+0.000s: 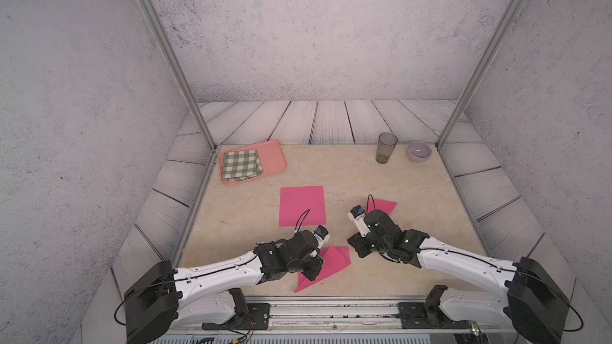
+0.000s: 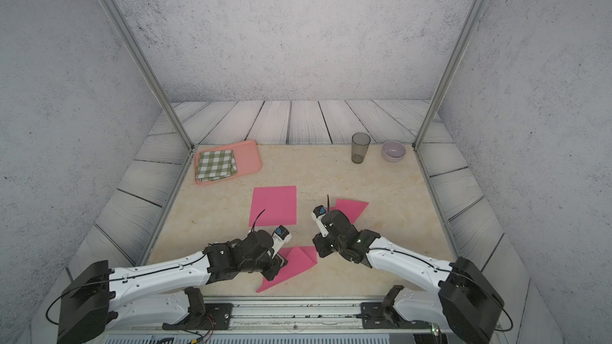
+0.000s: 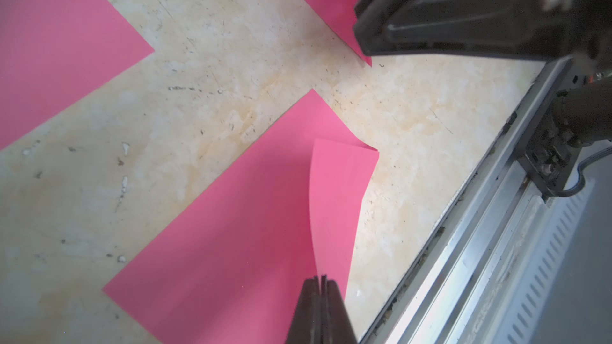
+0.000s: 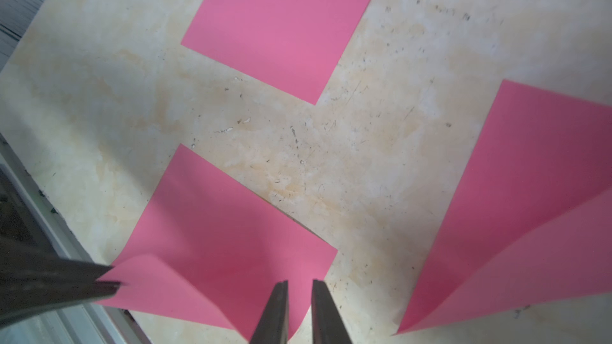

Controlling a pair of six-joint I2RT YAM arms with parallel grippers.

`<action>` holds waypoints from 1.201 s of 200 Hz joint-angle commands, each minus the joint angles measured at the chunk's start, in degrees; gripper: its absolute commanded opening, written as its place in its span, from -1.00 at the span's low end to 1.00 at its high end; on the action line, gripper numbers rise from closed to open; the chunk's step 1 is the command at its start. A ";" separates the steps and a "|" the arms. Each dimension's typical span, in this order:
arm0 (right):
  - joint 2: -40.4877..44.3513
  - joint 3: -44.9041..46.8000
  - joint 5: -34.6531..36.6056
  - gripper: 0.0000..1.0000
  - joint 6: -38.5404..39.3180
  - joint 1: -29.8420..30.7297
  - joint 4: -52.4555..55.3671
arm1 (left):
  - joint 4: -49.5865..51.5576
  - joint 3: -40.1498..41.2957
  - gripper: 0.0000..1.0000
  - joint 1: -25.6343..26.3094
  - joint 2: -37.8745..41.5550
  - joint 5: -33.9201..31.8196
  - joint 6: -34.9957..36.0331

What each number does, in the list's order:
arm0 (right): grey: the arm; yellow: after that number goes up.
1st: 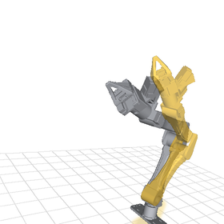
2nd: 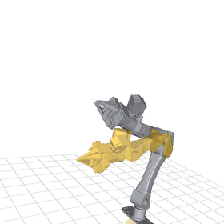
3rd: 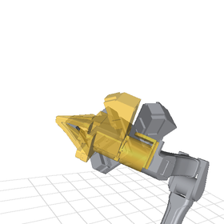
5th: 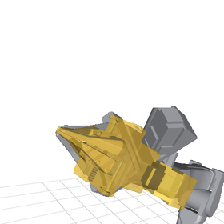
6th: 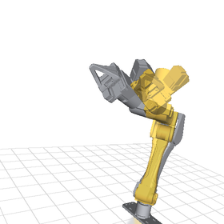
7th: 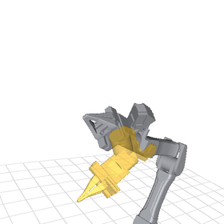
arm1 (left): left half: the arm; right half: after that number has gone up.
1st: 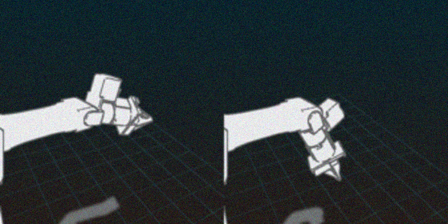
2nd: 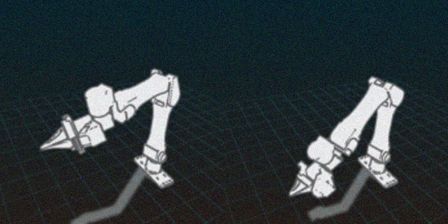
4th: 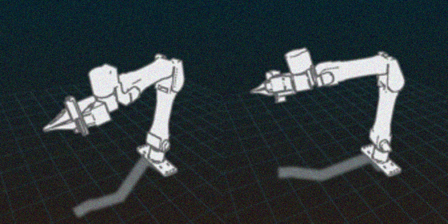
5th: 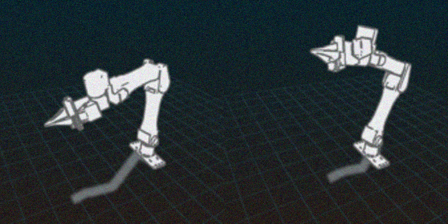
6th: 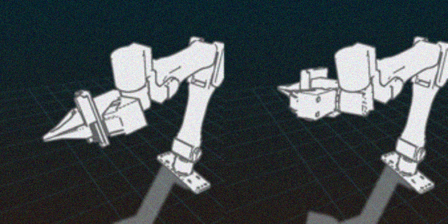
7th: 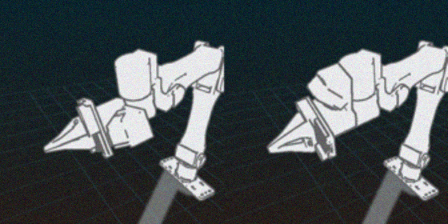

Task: Fold the square paper diagonally
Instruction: Fold the paper at the center of the board.

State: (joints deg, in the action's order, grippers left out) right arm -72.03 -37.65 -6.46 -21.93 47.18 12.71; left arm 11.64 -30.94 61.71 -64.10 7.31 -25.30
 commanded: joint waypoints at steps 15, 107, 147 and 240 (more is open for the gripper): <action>-9.84 -6.05 -6.63 -0.73 3.07 -0.10 5.15 | 0.39 1.76 -1.00 -0.16 1.93 0.62 0.73; -22.80 -12.45 -9.47 -0.78 6.25 0.13 9.98 | 2.48 1.08 -1.00 -0.17 -0.15 -2.69 0.24; -24.01 -11.49 -3.03 -0.84 3.98 -0.09 10.12 | 3.61 0.53 -1.00 -0.13 0.61 -4.25 0.68; -15.57 -1.97 -0.56 -0.92 -6.71 -0.58 4.22 | 7.17 -2.55 -1.00 -0.11 2.37 -9.34 0.94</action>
State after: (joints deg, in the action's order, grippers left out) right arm -90.30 -43.51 -9.98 -23.40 46.94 15.42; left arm 17.10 -31.16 61.71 -62.06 0.45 -25.28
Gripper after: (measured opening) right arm 0.049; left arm 0.043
